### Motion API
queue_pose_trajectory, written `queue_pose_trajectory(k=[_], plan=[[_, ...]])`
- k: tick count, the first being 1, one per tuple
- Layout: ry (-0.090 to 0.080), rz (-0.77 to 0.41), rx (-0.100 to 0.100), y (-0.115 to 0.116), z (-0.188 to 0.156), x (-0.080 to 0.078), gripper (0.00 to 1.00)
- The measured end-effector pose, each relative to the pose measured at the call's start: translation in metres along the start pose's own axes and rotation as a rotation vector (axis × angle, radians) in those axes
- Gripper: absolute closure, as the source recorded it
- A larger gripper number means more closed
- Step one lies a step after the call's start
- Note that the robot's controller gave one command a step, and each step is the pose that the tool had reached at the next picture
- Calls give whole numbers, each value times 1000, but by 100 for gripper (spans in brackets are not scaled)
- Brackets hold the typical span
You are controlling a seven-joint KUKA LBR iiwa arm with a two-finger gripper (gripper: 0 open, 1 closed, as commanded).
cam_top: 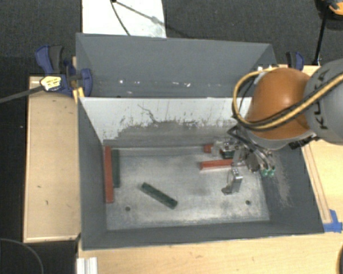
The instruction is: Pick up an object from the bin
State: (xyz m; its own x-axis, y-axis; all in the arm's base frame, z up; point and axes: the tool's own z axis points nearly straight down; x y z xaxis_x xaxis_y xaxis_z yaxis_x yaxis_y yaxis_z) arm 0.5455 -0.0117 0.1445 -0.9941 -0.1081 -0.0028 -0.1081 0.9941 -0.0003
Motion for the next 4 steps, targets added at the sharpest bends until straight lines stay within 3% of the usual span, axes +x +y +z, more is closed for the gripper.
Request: queue_pose_trajectory(k=[2,3,4], plan=[[-3,-302,0,-47,64,-40,0],[1,-375,-1,-66,74,-16,100],[1,-374,-2,-66,74,-16,100]])
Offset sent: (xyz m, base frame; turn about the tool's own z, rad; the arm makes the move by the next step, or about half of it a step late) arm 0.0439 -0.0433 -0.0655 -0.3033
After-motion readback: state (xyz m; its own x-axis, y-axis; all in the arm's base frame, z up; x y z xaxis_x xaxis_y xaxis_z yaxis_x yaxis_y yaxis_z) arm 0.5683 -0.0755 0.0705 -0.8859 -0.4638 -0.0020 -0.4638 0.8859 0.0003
